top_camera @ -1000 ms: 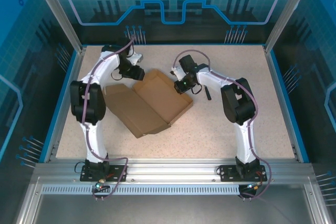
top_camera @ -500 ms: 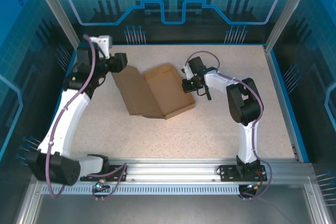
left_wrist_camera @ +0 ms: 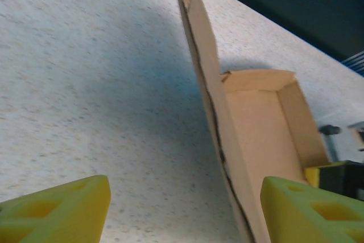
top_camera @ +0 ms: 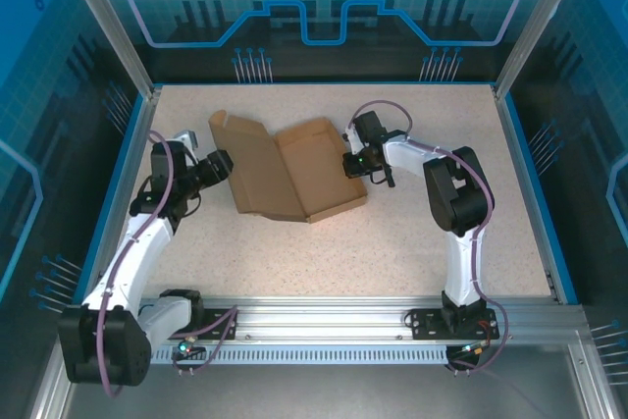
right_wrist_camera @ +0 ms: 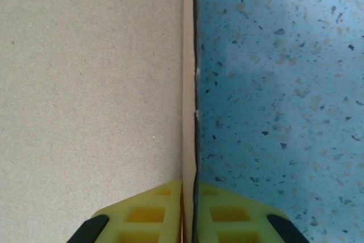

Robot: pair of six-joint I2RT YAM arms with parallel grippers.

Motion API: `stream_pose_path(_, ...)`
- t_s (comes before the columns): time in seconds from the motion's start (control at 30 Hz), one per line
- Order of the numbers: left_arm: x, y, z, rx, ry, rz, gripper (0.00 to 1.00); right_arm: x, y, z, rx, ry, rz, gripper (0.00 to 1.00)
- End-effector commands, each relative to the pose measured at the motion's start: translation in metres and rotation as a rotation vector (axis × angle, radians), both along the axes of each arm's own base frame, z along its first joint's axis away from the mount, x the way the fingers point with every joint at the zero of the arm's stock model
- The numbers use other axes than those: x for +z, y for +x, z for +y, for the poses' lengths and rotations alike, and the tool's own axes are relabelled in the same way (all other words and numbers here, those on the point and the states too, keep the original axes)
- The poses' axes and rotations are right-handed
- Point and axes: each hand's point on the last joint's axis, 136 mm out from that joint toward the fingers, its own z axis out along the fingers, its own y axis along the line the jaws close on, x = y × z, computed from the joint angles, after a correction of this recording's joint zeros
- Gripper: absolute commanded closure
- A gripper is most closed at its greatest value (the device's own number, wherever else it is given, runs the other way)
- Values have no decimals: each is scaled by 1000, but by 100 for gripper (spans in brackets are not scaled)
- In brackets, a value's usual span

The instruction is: Fold the paper box

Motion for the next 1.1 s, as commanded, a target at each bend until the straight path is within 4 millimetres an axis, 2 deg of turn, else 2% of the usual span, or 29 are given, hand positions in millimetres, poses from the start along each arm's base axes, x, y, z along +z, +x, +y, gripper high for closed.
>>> stream_pose_path(0.0, 22, 13, -24, -84, -167, -91, 29, 7, -2, 1, -10, -2, -4, 87)
stream_pose_path(0.27, 42, 25, -50, -195, -315, -146, 30, 10, -8, 20, -15, 63, -7, 86)
stream_pose_path(0.43, 51, 38, -56, -238, -303, -150, 31, 18, -14, 43, -28, 154, -10, 82)
stream_pose_path(0.63, 46, 56, -53, -255, -193, -96, 35, 30, -19, 70, -14, 214, -22, 74)
stream_pose_path(0.83, 33, 68, -55, -299, -136, -31, 36, 37, -17, 60, -19, 175, -39, 60)
stream_pose_path(1.07, 34, 73, -57, -317, -136, -31, 35, 63, -14, 38, -31, 137, -94, 47)
